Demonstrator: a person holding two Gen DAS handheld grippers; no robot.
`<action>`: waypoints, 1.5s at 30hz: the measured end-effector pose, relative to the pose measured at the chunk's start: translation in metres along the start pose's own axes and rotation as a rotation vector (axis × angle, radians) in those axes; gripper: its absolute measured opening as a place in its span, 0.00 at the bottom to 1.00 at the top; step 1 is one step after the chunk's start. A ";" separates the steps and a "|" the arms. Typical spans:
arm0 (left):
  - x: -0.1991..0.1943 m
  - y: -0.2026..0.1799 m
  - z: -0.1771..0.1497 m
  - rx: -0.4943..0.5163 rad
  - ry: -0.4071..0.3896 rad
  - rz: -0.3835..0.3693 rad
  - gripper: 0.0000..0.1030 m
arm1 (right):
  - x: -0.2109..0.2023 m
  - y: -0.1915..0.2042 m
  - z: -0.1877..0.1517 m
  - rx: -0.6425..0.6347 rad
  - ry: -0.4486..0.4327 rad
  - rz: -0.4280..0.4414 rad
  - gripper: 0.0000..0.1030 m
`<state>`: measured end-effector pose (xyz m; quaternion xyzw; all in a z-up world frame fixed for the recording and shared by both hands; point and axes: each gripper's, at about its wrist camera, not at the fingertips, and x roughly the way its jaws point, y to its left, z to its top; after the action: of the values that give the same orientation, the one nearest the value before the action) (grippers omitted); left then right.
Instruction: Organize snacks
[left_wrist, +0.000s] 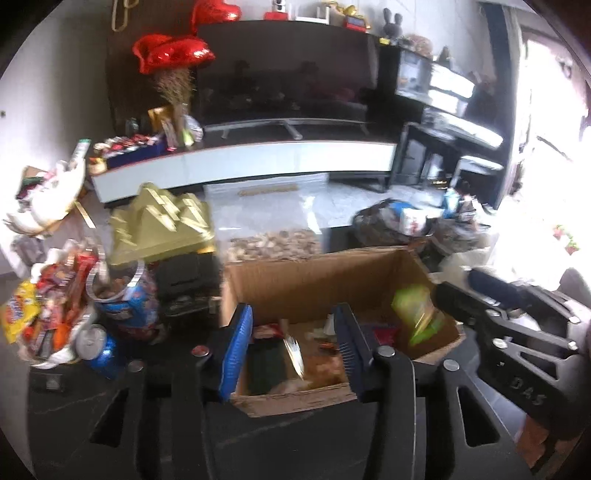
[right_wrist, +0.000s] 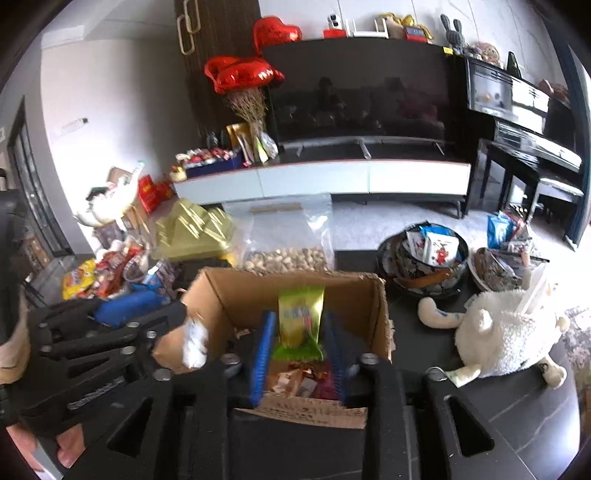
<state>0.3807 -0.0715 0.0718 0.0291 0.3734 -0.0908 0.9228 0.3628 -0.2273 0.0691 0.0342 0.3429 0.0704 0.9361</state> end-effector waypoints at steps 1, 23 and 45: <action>-0.002 0.001 -0.002 0.002 0.005 0.031 0.48 | 0.000 -0.001 -0.002 0.000 0.002 -0.015 0.51; -0.094 0.001 -0.052 0.028 -0.120 0.204 0.90 | -0.072 0.008 -0.045 0.020 -0.048 -0.106 0.81; -0.171 -0.013 -0.138 0.036 -0.239 0.200 1.00 | -0.155 0.029 -0.125 0.010 -0.134 -0.103 0.87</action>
<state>0.1633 -0.0421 0.0911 0.0719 0.2546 -0.0082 0.9643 0.1621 -0.2209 0.0757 0.0261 0.2812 0.0181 0.9591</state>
